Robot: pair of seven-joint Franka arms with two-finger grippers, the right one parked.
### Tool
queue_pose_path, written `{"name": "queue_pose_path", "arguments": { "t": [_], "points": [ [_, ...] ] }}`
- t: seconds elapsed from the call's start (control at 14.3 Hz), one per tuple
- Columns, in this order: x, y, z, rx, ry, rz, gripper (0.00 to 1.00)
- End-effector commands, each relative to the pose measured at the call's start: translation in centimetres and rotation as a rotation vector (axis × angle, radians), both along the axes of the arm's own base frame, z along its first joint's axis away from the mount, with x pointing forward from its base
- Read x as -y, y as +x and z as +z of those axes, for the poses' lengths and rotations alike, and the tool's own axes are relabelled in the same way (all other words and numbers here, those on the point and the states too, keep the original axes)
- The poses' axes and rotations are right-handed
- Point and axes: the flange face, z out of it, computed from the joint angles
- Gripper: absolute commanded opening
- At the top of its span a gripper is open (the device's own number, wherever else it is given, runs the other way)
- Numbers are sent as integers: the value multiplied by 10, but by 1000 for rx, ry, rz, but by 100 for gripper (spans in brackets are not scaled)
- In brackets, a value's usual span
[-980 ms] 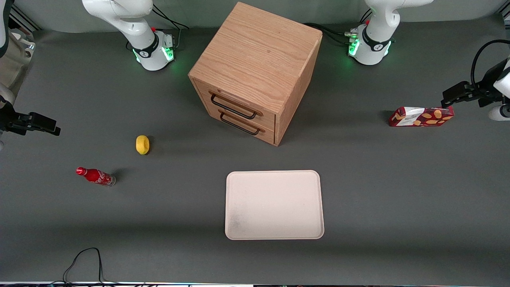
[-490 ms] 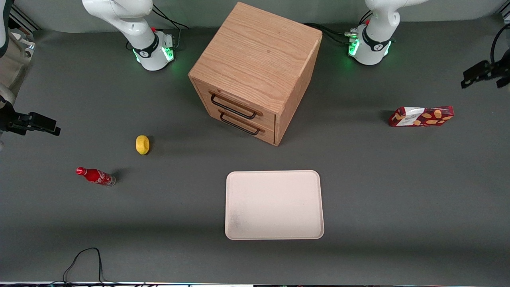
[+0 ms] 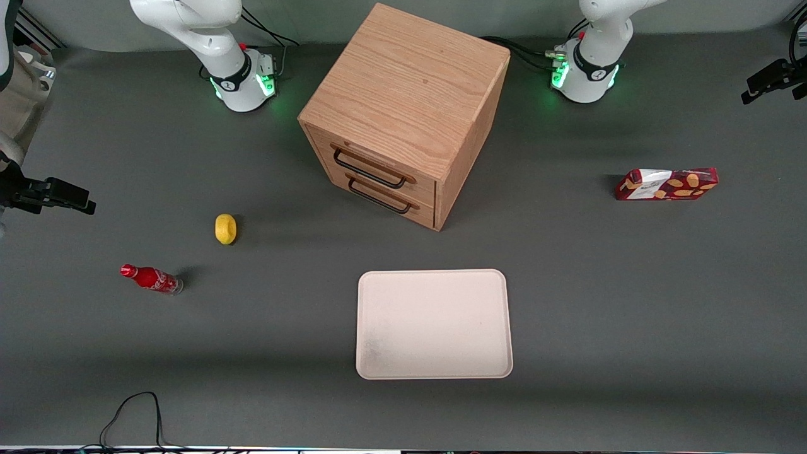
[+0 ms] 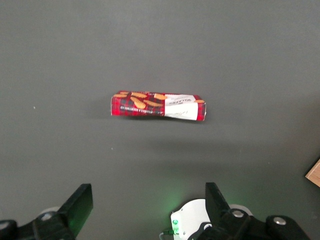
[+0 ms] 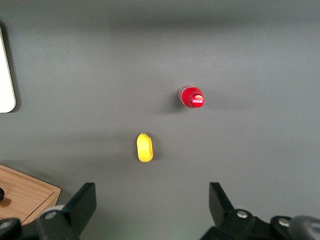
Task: Place red cookie box on tray
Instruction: 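Move the left gripper above the red shortbread box and align it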
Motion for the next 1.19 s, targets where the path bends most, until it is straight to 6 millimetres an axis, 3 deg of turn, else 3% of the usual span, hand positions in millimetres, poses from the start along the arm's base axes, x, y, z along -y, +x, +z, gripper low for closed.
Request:
{"name": "queue_pose_path", "arguments": {
  "t": [0.0,0.7,0.91,1.12],
  "points": [
    [2,-15,-4,-2,21,98,100],
    [10,-12,-5,2,123,1105,100],
    [12,-14,-16,40,133,1332,100],
    [11,-18,-49,74,127,1404,100]
  ]
}}
